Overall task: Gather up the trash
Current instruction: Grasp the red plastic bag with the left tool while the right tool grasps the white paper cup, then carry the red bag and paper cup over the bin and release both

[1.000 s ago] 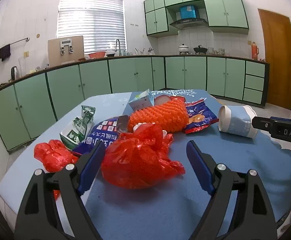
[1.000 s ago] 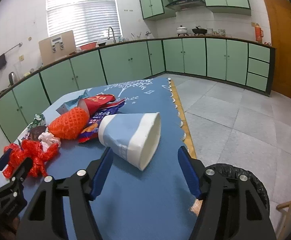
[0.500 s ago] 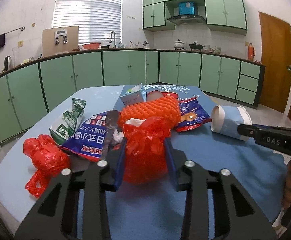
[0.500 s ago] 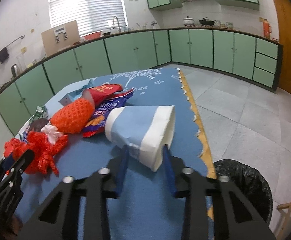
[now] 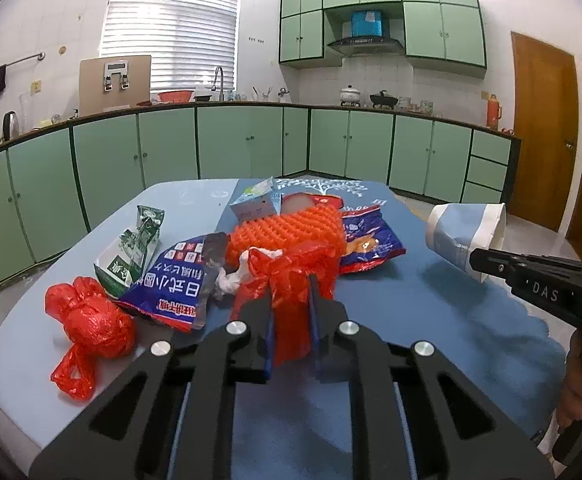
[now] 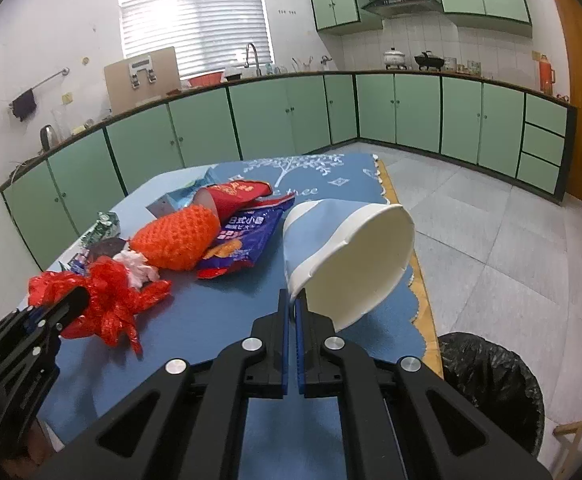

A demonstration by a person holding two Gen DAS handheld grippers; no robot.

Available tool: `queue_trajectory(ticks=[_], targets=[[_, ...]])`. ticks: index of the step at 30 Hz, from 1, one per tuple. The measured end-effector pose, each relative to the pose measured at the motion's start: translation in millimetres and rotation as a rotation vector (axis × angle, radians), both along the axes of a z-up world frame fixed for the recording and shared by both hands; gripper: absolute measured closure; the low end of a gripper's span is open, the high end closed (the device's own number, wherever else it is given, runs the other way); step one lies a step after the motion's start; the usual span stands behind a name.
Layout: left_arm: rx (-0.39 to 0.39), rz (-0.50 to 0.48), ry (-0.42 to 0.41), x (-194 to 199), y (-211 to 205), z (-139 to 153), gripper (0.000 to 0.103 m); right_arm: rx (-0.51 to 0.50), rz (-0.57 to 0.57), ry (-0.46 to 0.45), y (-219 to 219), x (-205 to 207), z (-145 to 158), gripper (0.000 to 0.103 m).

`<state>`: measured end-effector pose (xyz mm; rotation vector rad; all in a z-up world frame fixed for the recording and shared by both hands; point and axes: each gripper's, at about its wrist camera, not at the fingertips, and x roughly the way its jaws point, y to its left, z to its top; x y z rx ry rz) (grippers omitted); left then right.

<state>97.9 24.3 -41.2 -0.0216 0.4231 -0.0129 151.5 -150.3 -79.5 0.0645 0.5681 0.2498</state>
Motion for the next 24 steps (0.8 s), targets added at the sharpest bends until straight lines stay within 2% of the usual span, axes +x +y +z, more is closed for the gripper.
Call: queue_trajectory(ticks=[15,24], targets=[[-0.037,-0.055,-0.070,-19,-5,16,0.095,-0.006,-0.041,-0.060,-10,-30,14,0.100],[-0.055,-0.147,-0.116,-34,-23,17,0.096,0.012,-0.077,-0.079,-25,-47,13,0.100]])
